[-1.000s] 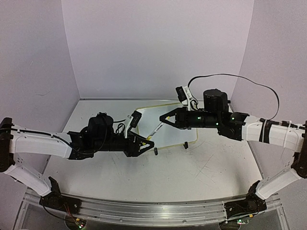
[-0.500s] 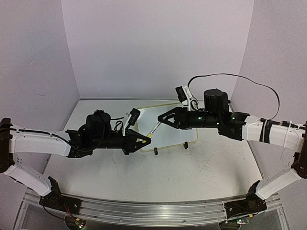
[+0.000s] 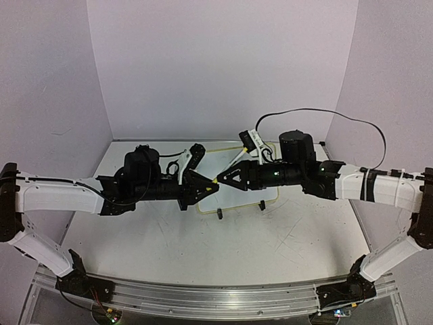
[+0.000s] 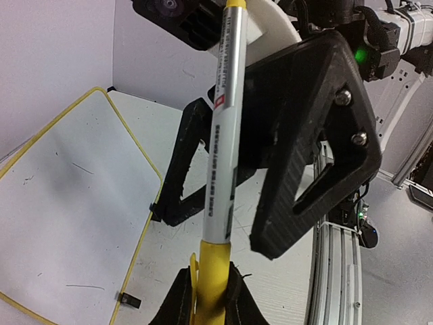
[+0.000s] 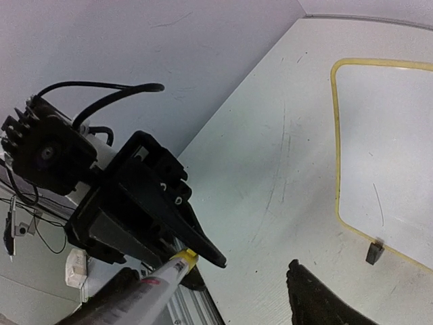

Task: Write a sentence on the whiteboard
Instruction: Open the pen cap from the whiteboard marker.

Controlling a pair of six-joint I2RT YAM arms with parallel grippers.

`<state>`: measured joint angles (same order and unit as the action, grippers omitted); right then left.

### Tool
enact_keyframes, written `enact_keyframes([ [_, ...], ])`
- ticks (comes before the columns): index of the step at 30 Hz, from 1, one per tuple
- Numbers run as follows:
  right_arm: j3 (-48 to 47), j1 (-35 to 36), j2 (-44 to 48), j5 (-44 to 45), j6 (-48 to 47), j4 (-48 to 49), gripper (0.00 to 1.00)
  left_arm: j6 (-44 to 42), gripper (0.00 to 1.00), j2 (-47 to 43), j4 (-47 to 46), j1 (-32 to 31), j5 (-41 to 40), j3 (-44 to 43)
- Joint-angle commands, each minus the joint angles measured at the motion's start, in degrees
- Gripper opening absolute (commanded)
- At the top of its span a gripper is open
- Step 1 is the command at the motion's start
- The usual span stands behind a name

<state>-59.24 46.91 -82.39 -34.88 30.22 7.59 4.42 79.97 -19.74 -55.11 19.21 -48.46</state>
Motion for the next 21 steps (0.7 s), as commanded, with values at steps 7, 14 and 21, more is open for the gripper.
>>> enact_keyframes([
  [7,1.8,0.9,1.4,0.8,2.5,11.3,0.49,-1.9,0.00,-0.2,-2.1,0.1,0.9,-1.6],
  [14,0.8,0.9,0.2,-2.5,2.6,11.4,0.27,-1.7,0.00,-0.4,-2.1,0.1,1.0,-1.0],
  [21,0.4,0.9,-0.3,-5.0,1.9,10.9,0.19,-1.7,0.00,-1.1,-1.8,0.1,0.7,-0.4],
])
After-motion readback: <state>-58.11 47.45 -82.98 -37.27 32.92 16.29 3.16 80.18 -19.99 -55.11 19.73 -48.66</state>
